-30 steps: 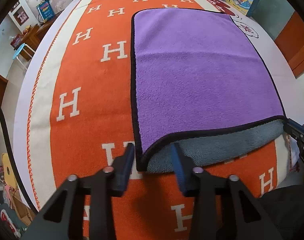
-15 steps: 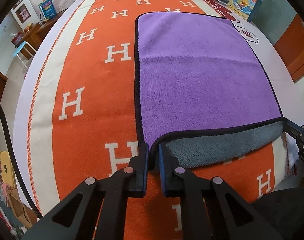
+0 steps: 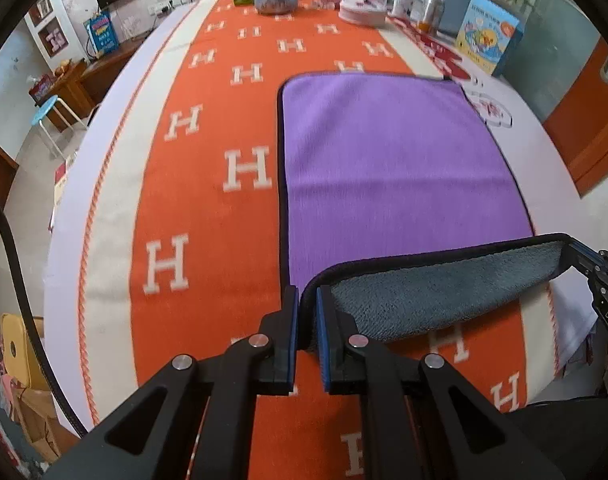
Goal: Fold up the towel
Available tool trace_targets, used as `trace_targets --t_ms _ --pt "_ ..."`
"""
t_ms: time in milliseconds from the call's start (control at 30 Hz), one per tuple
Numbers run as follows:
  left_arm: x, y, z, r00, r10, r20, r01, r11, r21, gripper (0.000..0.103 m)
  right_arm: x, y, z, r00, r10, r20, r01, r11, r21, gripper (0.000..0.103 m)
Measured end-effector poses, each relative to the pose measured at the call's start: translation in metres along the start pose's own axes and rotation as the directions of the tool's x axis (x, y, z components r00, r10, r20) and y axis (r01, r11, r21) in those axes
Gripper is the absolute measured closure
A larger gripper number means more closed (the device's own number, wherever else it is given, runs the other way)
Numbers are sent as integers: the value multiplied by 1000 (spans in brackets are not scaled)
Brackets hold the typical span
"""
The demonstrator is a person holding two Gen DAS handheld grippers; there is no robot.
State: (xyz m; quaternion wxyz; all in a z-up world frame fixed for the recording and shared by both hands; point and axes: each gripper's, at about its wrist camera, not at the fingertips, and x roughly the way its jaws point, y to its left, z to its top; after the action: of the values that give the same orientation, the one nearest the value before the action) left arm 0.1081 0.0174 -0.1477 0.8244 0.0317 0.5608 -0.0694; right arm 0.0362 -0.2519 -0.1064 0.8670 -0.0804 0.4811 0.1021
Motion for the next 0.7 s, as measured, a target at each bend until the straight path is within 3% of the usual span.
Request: trace_targets --t_ms 333,700 --pt "-27 1 54 992 27 123 -30 999 19 96 -9 -15 56 992 -43 115 45 999 -14 99" --pt "-44 4 112 969 74 237 -83 996 25 96 -10 -25 123 966 -104 235 117 992 -43 99"
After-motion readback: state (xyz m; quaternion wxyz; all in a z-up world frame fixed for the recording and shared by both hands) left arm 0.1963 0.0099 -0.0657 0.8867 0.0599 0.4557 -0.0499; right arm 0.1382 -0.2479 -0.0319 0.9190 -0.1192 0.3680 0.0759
